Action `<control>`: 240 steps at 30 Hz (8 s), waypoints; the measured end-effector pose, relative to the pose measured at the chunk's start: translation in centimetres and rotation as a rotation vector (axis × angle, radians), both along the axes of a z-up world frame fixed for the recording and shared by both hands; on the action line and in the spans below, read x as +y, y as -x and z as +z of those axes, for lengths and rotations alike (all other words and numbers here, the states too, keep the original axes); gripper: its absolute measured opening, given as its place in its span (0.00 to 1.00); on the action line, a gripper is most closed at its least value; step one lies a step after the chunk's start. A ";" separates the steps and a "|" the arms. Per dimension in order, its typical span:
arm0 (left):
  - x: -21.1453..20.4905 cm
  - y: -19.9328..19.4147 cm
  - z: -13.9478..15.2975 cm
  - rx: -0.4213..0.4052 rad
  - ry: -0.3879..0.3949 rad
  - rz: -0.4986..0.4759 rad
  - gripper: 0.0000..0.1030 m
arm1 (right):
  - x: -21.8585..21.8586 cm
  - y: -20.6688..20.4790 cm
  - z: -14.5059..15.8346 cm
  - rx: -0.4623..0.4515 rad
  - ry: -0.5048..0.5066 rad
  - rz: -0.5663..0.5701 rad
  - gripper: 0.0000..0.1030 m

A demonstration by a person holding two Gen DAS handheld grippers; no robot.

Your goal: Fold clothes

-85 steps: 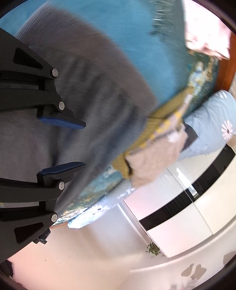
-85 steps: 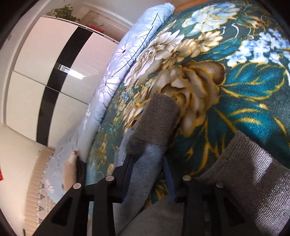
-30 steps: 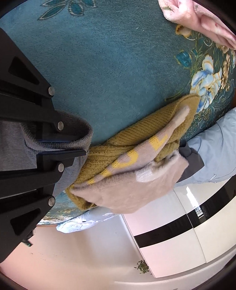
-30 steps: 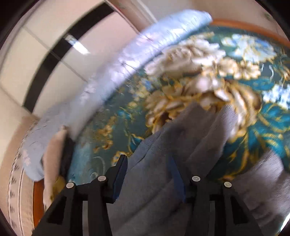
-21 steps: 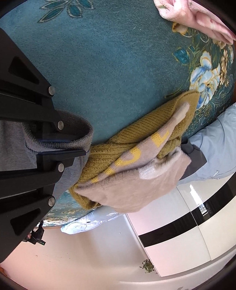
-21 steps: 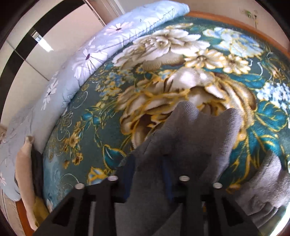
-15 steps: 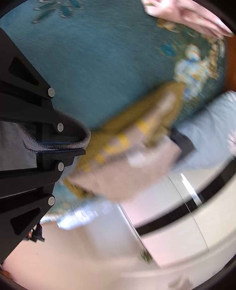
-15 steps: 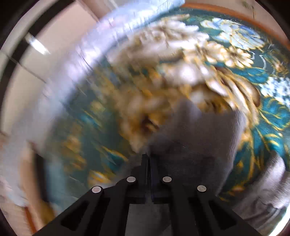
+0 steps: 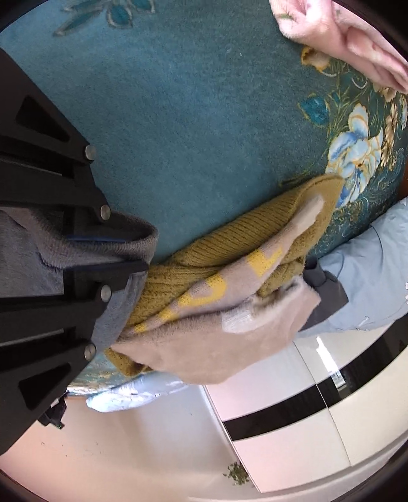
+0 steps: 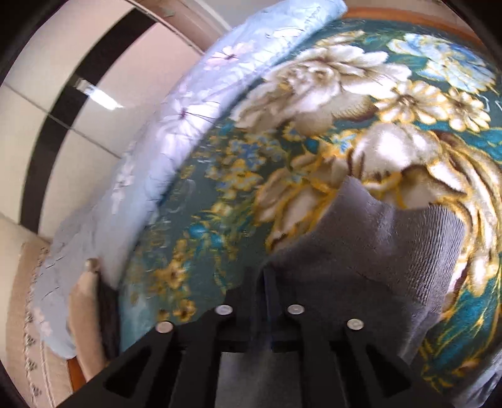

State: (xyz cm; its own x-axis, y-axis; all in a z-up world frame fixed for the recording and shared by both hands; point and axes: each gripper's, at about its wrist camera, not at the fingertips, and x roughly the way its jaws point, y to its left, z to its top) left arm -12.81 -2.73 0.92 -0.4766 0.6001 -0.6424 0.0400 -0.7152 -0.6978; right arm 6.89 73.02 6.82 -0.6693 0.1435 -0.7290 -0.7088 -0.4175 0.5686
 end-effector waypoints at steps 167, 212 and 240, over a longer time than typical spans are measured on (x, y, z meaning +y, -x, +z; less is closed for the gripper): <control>-5.0 -28.4 5.3 0.208 -0.258 0.145 0.06 | -6.3 -29.1 7.8 0.331 0.000 -0.024 0.04; 1.6 -5.6 1.3 -0.260 -0.075 0.023 0.08 | -0.3 -2.2 3.7 -0.144 0.080 -0.112 0.06; -4.0 -15.9 3.8 0.025 -0.259 0.091 0.41 | 1.3 -13.8 4.3 0.211 -0.009 -0.104 0.57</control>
State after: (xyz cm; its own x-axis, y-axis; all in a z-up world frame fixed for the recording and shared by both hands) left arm 3.12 -6.75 4.75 -0.5502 0.6966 -0.4604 0.0761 -0.5073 -0.8584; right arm 20.69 74.35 11.09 -0.7879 0.2255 -0.5730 -0.6142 -0.3545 0.7050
